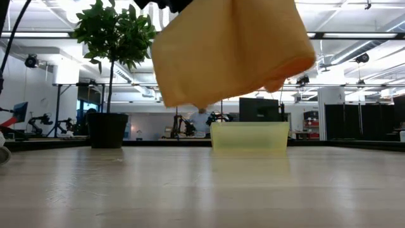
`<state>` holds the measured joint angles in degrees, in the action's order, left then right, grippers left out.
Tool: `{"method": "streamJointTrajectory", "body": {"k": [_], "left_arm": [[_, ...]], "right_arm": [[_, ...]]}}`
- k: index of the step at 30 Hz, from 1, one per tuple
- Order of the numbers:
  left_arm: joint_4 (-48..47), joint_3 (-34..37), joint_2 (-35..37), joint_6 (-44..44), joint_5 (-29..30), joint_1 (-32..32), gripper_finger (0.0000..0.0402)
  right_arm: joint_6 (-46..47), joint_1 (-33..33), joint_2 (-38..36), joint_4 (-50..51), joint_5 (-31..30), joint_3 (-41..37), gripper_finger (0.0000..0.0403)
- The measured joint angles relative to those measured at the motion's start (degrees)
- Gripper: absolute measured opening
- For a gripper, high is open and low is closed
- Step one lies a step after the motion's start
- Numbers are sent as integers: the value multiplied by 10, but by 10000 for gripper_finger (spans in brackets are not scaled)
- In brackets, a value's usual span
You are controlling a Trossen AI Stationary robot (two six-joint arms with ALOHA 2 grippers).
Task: Fold microfiber towels
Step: Put the orange microfiber towel into the yellow bin
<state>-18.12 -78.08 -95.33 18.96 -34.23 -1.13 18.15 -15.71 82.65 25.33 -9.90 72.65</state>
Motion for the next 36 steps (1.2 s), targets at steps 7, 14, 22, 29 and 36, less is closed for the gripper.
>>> {"method": "streamJointTrajectory", "body": {"k": [7, 14, 22, 29, 36], "left_arm": [[-5, 0, 1, 15, 40, -5, 0], [-5, 0, 1, 16, 46, -5, 0], [-12, -1, 1, 16, 43, -5, 0], [-35, -1, 1, 12, 27, -5, 0], [-39, 0, 1, 11, 24, -6, 0]], "right_arm": [[10, 30, 1, -37, 107, -24, 224], [-10, 31, 44, -46, 121, -27, 224], [-29, 48, 61, -43, 208, -27, 219], [-47, 59, 61, 2, 303, -27, 186], [-48, 68, 60, 9, 325, -27, 139]]}}
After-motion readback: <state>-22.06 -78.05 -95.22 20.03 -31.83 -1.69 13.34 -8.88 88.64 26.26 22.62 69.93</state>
